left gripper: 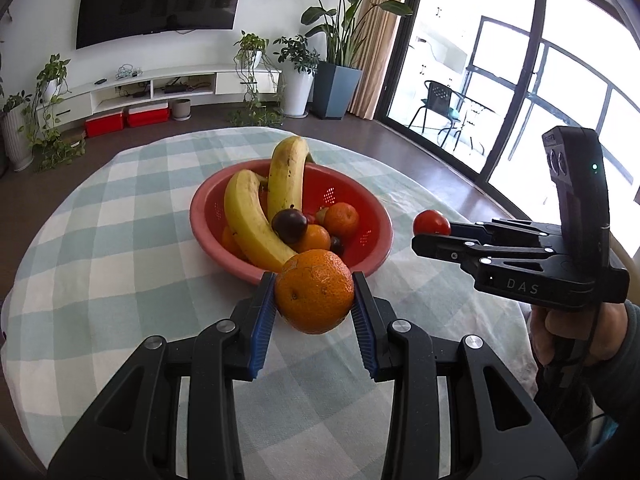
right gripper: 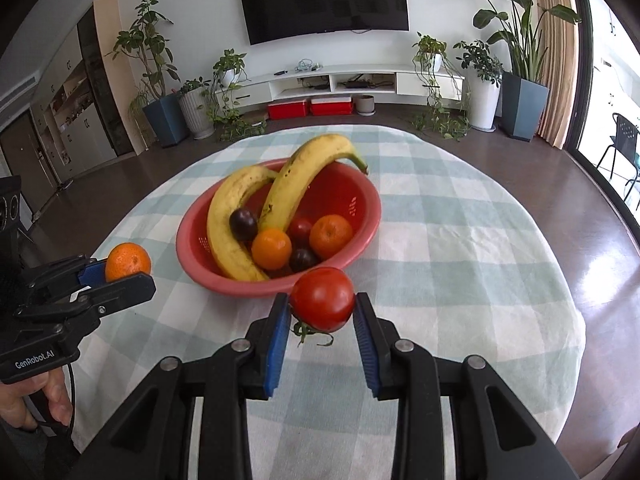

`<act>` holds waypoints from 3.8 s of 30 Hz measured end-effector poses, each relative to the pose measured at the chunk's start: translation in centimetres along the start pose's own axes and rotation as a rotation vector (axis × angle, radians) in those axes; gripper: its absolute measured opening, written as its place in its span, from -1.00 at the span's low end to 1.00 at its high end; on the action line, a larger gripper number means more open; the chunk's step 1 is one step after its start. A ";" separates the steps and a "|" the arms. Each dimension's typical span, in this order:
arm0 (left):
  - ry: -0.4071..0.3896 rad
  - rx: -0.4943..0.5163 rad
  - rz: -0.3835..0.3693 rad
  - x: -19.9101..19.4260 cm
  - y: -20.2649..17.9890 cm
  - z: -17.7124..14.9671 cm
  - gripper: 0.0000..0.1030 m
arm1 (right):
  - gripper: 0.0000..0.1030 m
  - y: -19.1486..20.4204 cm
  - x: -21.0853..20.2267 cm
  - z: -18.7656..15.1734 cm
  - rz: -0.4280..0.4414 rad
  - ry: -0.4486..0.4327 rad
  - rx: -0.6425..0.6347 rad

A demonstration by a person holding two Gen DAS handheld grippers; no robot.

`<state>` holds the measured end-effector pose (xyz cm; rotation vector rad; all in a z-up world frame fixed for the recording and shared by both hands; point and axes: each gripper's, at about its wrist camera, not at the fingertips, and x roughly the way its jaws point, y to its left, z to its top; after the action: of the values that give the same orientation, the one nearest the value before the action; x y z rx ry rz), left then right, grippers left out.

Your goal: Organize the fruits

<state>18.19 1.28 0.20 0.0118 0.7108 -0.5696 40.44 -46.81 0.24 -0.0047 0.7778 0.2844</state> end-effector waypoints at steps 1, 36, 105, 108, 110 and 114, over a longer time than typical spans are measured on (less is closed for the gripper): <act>0.002 0.011 0.012 0.2 -0.1 0.7 -0.34 | -0.32 0.0 0.0 0.7 0.003 -0.011 -0.005; 0.093 0.127 0.120 9.8 0.3 7.5 -0.27 | -0.32 -0.1 10.1 5.3 -0.010 0.085 -0.082; -0.026 -0.183 0.525 -8.3 -9.9 -8.8 1.00 | 1.00 0.8 -12.1 -9.6 -0.156 -0.163 0.086; -0.020 -0.186 0.524 -8.1 -9.7 -8.9 1.00 | 1.00 0.9 -11.9 -9.7 -0.155 -0.156 0.085; -0.016 -0.187 0.524 -8.0 -9.6 -9.0 1.00 | 1.00 0.9 -11.8 -9.8 -0.156 -0.151 0.083; -0.013 -0.190 0.519 -7.8 -9.5 -9.1 1.00 | 1.00 1.1 -11.5 -9.9 -0.157 -0.141 0.078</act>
<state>3.11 -1.14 -0.23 0.0153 0.7123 -0.0049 25.51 -49.78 1.26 0.0273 0.6444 0.1044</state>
